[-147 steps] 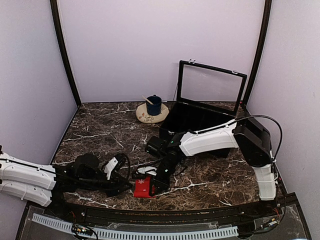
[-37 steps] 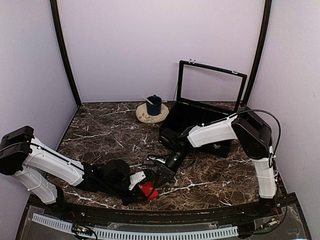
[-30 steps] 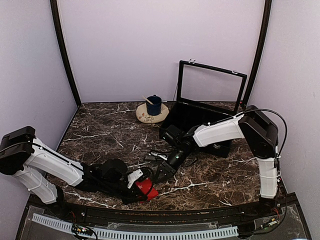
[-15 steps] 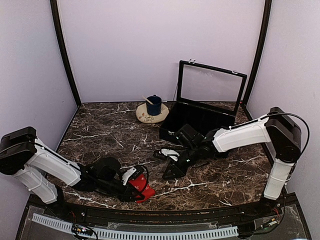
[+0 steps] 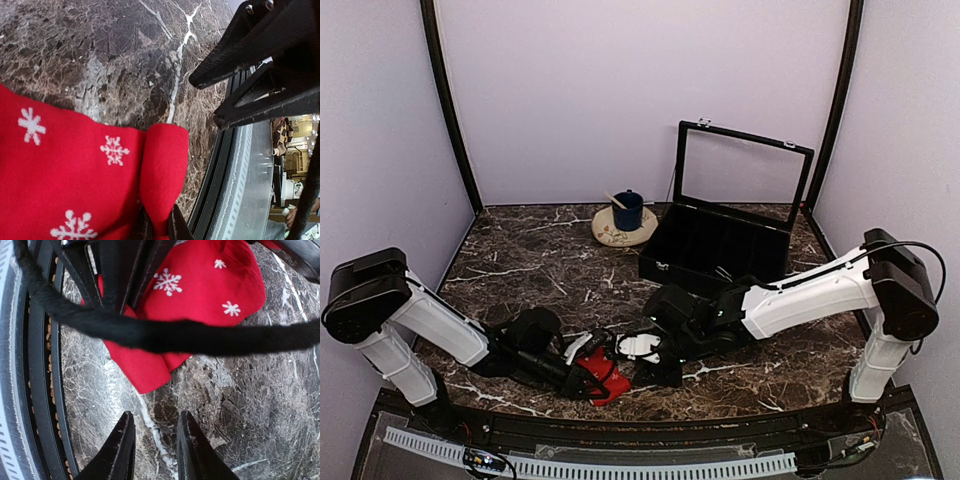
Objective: Roll the socks
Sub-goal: Roll the sock at the center of the board.
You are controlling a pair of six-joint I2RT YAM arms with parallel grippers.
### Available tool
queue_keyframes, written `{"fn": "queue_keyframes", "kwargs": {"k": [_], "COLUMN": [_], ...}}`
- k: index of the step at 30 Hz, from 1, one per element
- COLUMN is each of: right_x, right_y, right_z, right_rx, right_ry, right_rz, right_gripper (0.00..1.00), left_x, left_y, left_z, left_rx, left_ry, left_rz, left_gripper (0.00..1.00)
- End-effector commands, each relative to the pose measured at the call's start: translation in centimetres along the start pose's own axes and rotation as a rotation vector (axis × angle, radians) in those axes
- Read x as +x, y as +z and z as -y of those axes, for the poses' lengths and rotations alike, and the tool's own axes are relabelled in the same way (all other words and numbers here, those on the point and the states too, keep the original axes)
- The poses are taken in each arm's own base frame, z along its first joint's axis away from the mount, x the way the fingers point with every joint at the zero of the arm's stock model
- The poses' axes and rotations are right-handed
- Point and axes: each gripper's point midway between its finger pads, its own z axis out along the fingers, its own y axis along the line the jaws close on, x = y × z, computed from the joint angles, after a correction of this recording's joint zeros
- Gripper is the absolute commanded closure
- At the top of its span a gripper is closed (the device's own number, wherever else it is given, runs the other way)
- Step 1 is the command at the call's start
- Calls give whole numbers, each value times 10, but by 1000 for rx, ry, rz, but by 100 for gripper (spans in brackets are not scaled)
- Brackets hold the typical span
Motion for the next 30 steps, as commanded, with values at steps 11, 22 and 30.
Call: {"fn": "queue_keyframes", "kwargs": {"k": [11,22,30], "right_x": [-25,-24,-21], "right_y": [15,32,41], "right_z": [-24,-37,-37], "right_rx": [117,92,90], "right_ry": [-244,-311,-339], "right_rz": [-1,-26,-38], "right_gripper": [66,65,65], "left_x": [51,47,49], "left_y": [-1,1,1], "left_z": [-24,-23,-18], "left_rx": [-1,29,68], "left_ry": [-185,-211,-236], "left_rz": [-156,-153,-164], "left_gripper": [100,100,100]}}
